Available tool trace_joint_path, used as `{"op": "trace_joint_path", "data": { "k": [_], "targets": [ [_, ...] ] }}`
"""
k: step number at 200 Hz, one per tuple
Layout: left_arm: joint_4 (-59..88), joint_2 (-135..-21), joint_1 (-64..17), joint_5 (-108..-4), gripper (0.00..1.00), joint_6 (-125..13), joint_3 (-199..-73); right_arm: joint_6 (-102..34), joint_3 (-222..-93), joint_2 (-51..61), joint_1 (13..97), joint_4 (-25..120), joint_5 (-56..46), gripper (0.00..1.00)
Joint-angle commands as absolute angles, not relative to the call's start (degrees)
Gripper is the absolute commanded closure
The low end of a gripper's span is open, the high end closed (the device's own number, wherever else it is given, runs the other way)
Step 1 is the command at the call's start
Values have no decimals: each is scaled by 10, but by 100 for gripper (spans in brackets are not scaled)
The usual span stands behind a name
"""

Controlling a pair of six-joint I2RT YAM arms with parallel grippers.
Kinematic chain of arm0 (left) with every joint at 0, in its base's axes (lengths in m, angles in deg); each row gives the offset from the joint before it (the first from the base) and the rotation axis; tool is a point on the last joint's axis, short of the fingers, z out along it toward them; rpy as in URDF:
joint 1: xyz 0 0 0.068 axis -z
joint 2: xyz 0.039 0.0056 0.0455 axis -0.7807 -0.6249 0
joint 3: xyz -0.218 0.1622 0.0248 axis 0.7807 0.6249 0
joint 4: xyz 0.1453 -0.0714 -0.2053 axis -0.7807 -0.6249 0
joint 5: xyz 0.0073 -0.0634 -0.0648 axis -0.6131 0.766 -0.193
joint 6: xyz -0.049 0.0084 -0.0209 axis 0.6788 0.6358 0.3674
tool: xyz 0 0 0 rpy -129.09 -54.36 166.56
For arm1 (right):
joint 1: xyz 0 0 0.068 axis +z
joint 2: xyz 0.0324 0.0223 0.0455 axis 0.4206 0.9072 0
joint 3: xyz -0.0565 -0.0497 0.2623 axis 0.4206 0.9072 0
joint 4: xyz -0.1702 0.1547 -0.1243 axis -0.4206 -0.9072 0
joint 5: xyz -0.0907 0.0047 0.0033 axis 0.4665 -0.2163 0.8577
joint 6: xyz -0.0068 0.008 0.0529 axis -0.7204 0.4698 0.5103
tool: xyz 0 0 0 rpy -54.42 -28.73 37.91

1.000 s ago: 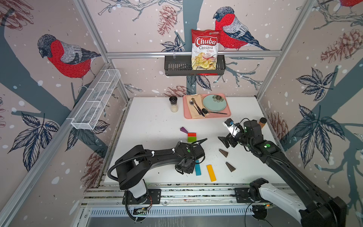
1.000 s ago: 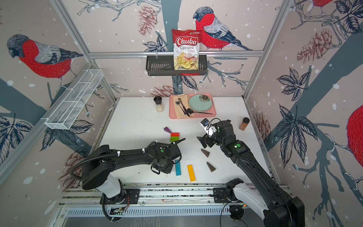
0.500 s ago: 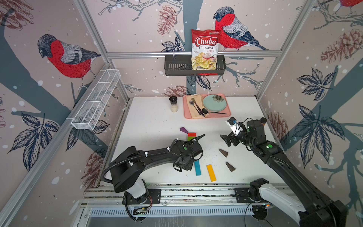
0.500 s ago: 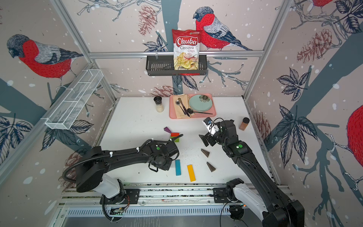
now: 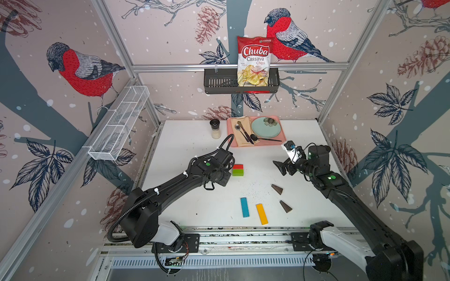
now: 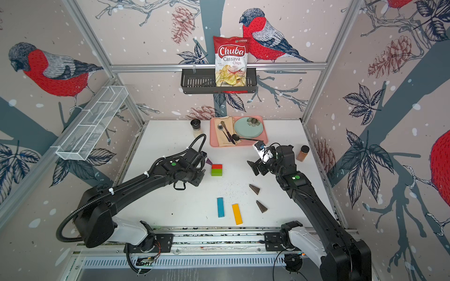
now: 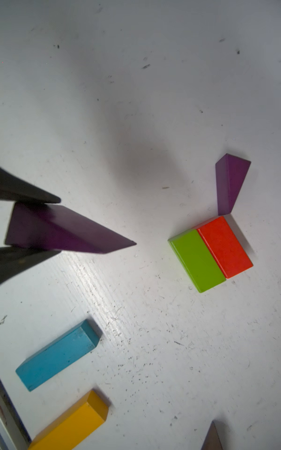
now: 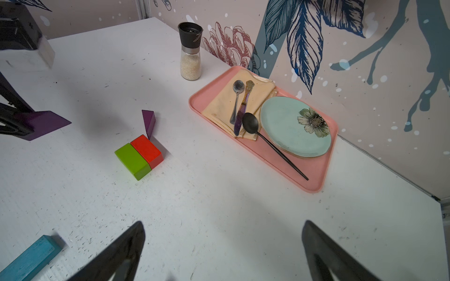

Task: Assemble a small pinwheel with building blocks
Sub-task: Assemble the building block at the center of the board.

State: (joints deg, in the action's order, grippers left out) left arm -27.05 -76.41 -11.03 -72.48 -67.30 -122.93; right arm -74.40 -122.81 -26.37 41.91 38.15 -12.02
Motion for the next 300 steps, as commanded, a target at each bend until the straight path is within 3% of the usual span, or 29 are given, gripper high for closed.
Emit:
{"op": "trace_joint_path", "data": {
  "k": [1,34,89,161,300],
  "targets": [
    [-199,-752,-124,-682,81,-838,-1206,-758,-1234,-255,416,405,-148,0],
    [-131,-729,-148,-668,80,-1025,-1159,-763,-1233,-250,410,407,-158,0],
    [-176,-822,-212,-616,81,-1110,-1197,-755,-1219,-263,407,404,-155,0],
    [-254,-970,-213,-590,82,-1093,-1322,-756,-1214,-266,404,400,-158,0],
    [-278,-1000,-211,-632,83,-1096,-1330,-757,-1218,-268,399,391,-160,0]
  ]
}}
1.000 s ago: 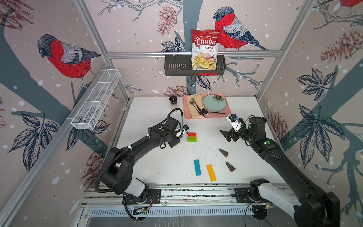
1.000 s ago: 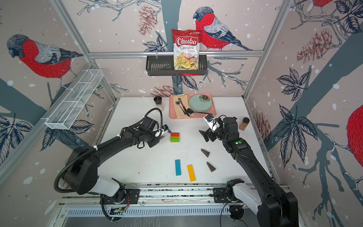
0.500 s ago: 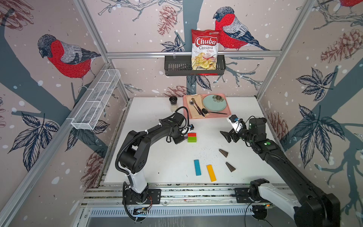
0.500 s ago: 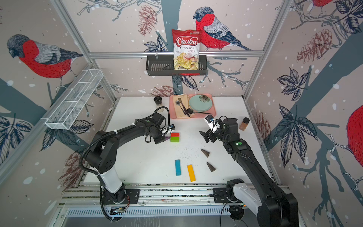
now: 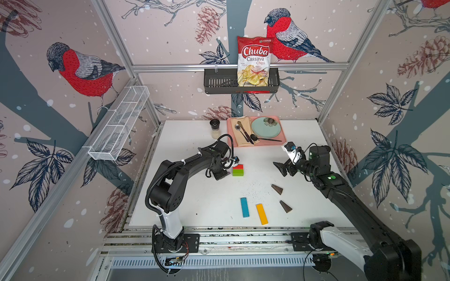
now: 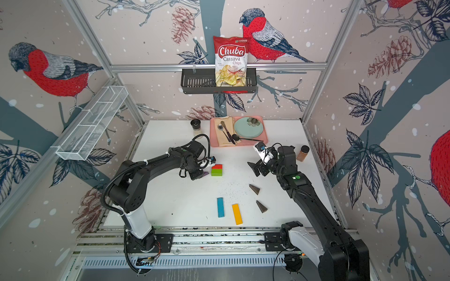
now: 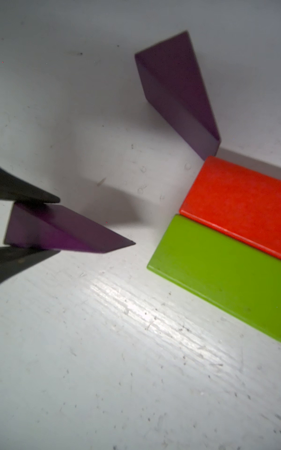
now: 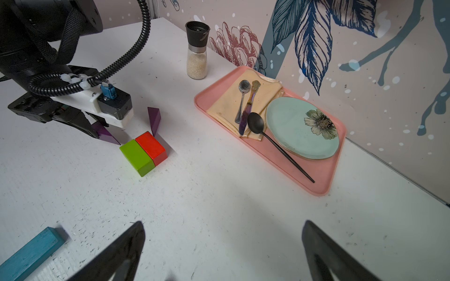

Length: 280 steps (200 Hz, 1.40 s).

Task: Assemble a small pinwheel with building blocks
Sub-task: Assemble the building block at the center of the board.

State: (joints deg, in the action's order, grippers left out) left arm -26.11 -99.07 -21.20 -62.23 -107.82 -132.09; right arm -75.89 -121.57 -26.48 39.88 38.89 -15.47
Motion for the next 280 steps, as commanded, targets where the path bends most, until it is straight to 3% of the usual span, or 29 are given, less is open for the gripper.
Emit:
{"op": "trace_joint_path", "data": {
  "k": [1,280],
  "targets": [
    [-278,-1001,-212,-632,83,-1095,-1331,-757,-1218,-268,399,391,-159,0],
    [-290,-1039,-199,-627,77,-1091,-1369,-767,-1211,-286,376,368,-176,0]
  ]
}}
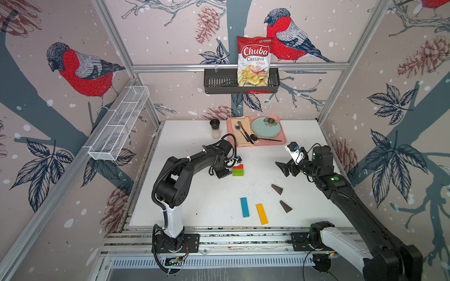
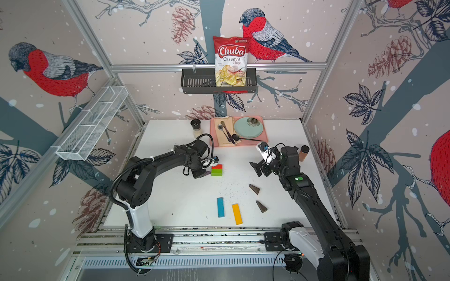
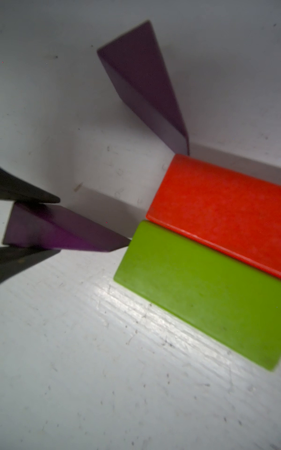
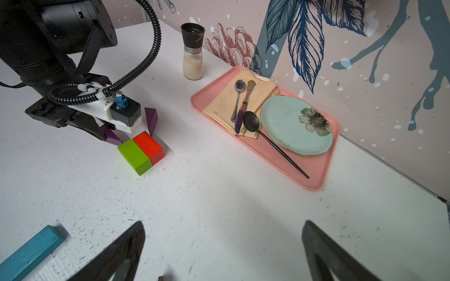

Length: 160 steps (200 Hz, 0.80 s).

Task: Assemble a small pinwheel with building blocks
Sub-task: Assemble the building block at the center of the board.

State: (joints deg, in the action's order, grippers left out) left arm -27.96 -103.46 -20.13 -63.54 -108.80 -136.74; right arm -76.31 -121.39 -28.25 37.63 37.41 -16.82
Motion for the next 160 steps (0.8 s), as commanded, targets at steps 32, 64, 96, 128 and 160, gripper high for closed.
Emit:
{"op": "trace_joint_path", "data": {
  "k": [32,64,96,128,160],
  "targets": [
    [-290,-1042,-199,-625,76,-1089,-1374,-768,-1211,-290,375,365,-176,0],
    [-290,-1044,-197,-626,74,-1091,-1377,-767,-1209,-294,374,365,-175,0],
    [-292,-1042,-197,-626,71,-1093,-1378,-768,-1209,-296,373,362,-174,0],
    [-292,-1040,-196,-627,64,-1093,-1378,-770,-1208,-297,370,359,-175,0],
    [-292,-1042,-196,-630,55,-1093,-1382,-770,-1209,-297,369,358,-176,0]
  ]
}}
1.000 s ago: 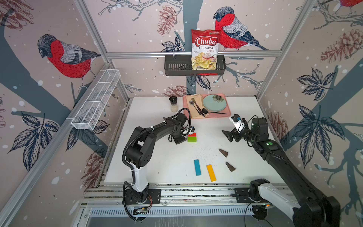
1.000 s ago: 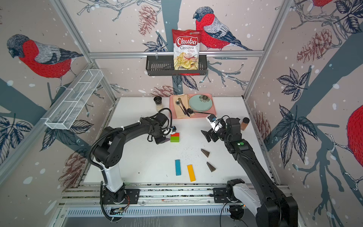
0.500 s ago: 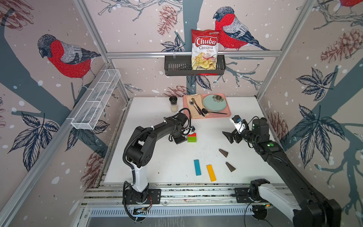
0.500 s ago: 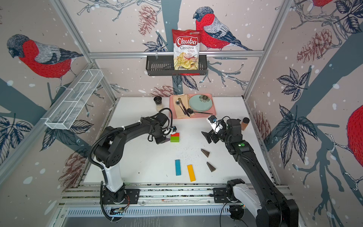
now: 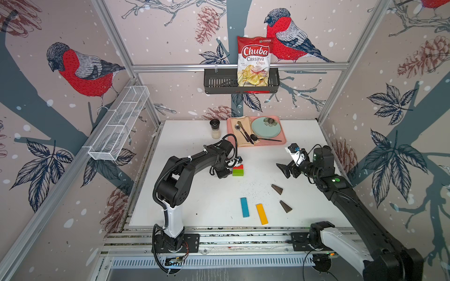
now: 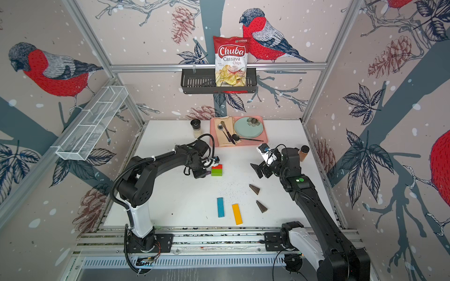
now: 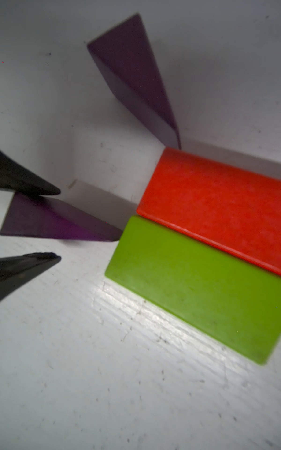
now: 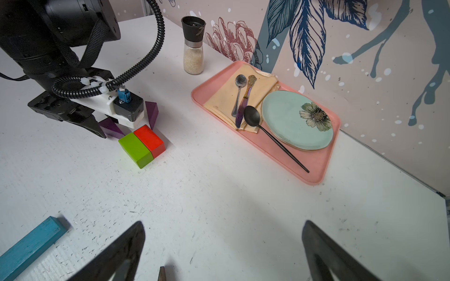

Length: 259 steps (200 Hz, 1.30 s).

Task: Assemble a small pinwheel with building blocks
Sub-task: Assemble the building block at the center of the board.

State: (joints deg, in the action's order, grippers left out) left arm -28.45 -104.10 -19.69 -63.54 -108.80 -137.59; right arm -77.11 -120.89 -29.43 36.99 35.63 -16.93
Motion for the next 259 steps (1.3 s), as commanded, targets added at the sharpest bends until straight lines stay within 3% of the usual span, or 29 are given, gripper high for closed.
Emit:
{"op": "trace_joint_path", "data": {
  "k": [1,113,209,217,232,259],
  "targets": [
    [-291,-1042,-196,-630,54,-1093,-1382,-770,-1209,-297,369,358,-176,0],
    [-300,-1043,-198,-590,56,-1084,-1383,-771,-1209,-297,369,356,-179,0],
    [-289,-1042,-209,-632,52,-1076,-1380,-773,-1208,-294,368,356,-183,0],
    [-289,-1042,-209,-629,50,-1076,-1380,-773,-1208,-294,368,357,-183,0],
    [-289,-1042,-209,-624,36,-1076,-1380,-771,-1208,-293,368,358,-184,0],
    [-286,-1039,-210,-625,33,-1076,-1378,-790,-1201,-283,371,361,-206,0]
  ]
}}
